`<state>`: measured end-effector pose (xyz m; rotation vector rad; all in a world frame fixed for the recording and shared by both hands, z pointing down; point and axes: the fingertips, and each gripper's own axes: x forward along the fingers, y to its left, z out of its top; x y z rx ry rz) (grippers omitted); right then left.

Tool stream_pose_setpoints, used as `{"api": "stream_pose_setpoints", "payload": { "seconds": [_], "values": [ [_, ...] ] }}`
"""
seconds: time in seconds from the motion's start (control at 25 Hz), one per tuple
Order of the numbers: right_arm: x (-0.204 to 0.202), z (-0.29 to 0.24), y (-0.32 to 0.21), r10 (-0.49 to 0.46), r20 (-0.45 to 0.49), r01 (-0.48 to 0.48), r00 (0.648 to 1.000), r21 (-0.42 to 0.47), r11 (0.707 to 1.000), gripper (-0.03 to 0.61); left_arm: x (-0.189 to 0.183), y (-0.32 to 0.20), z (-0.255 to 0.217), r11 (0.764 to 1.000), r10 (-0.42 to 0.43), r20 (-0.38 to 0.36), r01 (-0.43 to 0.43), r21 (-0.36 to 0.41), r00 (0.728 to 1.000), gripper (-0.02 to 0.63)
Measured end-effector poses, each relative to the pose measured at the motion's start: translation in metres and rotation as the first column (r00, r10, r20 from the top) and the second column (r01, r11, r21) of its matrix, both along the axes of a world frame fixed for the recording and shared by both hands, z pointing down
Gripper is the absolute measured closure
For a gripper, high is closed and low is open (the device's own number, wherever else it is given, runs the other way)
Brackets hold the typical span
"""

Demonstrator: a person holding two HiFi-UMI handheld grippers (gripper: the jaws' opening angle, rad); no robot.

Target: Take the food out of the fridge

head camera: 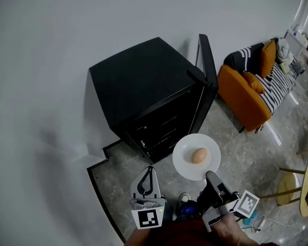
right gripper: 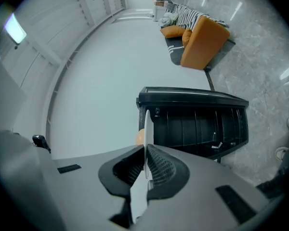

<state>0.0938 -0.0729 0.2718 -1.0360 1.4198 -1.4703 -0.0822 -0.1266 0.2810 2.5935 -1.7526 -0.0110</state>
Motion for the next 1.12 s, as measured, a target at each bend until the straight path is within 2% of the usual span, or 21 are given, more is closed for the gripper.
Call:
{"api": "stream_pose_setpoints", "payload": {
  "seconds": [0.32,0.52,1.12],
  "values": [
    [0.003,-0.007,0.002,0.027,-0.004,-0.027,1.0,0.018,0.999,0.545,0.001,0.002,-0.01,0.999,0.019,0.003,-0.019,0.03,1.0,0.6],
    [-0.002,-0.003,0.0,0.018,-0.004,-0.018,1.0,0.014,1.0,0.545,-0.001,0.003,-0.006,1.0,0.017,0.002,-0.017,0.013,1.0,0.6],
    [-0.008,-0.009,0.0,0.006,0.009,-0.006,1.0,0.026,1.0,0.545,-0.004,0.006,-0.009,1.0,0.012,-0.005,-0.012,0.027,1.0,0.6]
  ]
}}
